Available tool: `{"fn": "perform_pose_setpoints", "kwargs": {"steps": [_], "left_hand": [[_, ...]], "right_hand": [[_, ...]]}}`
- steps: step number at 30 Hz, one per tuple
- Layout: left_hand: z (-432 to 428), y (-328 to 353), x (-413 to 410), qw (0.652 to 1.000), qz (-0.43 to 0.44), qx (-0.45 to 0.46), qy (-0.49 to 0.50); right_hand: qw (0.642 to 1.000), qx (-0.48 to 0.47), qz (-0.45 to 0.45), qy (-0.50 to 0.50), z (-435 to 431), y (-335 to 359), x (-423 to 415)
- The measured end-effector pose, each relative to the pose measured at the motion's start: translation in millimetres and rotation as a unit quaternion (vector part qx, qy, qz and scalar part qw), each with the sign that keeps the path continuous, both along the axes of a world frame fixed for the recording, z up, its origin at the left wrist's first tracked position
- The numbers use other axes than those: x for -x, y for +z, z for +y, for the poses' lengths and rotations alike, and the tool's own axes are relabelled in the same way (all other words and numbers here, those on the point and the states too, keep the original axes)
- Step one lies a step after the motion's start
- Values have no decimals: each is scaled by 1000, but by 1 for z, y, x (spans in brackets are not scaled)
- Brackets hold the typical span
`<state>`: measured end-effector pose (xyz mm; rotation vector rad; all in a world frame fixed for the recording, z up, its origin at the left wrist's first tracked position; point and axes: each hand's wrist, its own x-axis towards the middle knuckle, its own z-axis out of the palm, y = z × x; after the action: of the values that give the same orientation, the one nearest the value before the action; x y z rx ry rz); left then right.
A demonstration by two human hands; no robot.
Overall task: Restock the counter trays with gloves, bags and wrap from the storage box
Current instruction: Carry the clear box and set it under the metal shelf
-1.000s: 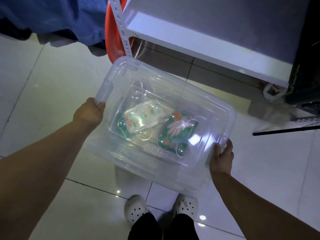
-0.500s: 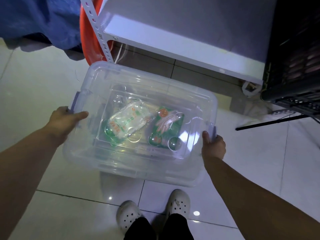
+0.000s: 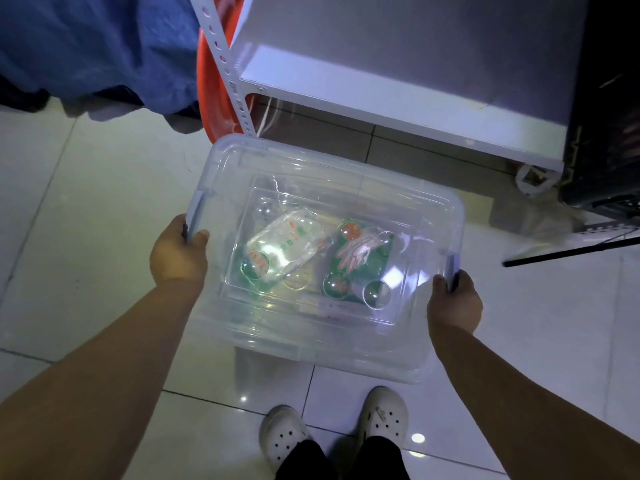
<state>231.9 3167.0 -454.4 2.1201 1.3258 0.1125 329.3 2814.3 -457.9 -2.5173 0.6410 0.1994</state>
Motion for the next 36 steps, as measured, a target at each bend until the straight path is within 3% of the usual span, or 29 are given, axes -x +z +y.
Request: {"fn": "perform_pose_setpoints", "kwargs": {"steps": [5, 11, 15, 17, 25, 36], "left_hand": [[-6, -1, 10, 999, 30, 21, -14], [-43, 10, 62, 989, 83, 60, 107], [-59, 18, 71, 934, -16, 208, 291], [-58, 22, 71, 906, -58, 265, 326], [-78, 88, 50, 887, -76, 281, 358], [-114, 259, 27, 851, -173, 308, 388]], "right_hand": [[999, -40, 18, -7, -6, 4, 6], [984, -78, 159, -1, -27, 14, 44], [968, -113, 223, -23, -29, 21, 64], [957, -146, 244, -52, -31, 27, 64], [945, -217, 232, -83, -61, 87, 33], [951, -252, 173, -40, -94, 243, 13]]}}
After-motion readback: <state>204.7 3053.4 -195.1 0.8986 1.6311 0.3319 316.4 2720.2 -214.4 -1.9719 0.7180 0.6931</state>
